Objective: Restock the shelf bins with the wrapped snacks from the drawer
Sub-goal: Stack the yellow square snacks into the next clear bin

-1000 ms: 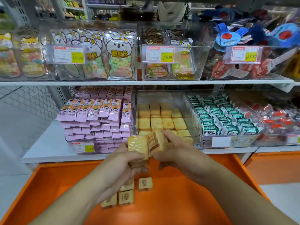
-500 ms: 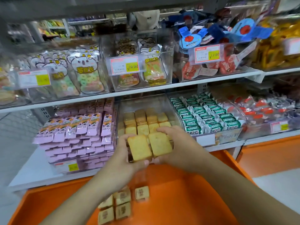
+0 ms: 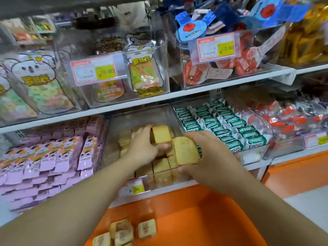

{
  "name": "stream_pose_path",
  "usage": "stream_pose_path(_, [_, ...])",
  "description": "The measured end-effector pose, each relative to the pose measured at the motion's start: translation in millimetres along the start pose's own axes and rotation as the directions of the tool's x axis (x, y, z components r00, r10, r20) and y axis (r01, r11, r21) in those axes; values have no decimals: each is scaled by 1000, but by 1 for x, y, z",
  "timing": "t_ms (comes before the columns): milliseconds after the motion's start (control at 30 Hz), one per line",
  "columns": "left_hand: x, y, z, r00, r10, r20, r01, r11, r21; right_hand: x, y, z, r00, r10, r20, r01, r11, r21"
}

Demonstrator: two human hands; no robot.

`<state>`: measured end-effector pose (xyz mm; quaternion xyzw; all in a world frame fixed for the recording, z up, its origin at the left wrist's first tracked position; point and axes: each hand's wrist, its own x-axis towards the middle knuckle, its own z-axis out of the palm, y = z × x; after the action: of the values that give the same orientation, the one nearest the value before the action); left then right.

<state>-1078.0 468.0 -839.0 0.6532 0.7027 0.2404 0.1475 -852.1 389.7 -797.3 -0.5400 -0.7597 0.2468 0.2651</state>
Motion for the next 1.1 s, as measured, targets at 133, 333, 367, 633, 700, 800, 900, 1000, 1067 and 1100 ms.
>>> stream_pose_path(133, [38,-7,22,999,2,42,-8,988,151,6,7,7,999,-41,-26,41,999,14])
stream_pose_path(333, [62,5,34,999,-2,41,-7,974,226,11,17,10,996,-83,-16,83,997,0])
stream_pose_path(367, [64,5,36,997,-23,76,5,973,230,12,18,10,997,-81,-16,81,997,-7])
stream_pose_path(633, [77,-9,49,999,43,11,-44,899,435,12,19,17,992,-118,-36,118,993,0])
stream_pose_path(700, [77,-7,50,1000,27,11,-30,919,393,13,19,17,992,-119,-36,118,993,-17])
stream_pose_path(800, [66,-3,45,1000,4,-25,1,976,218,12,20,18,993,-111,-28,110,994,-28])
stream_pose_path(900, [38,7,27,992,-73,-104,43,964,-262,12,18,20,995,-96,-38,94,994,-45])
stream_pose_path(1000, [-3,20,-1,995,-87,41,93,754,-651,14,14,23,995,-74,-69,71,997,-42])
stream_pose_path(1067, [-29,23,-16,988,36,149,74,736,-673,15,11,26,995,-62,-73,61,998,-21])
stream_pose_path(1100, [-38,24,-21,981,84,177,51,762,-646,15,10,28,995,-64,-72,63,998,-18])
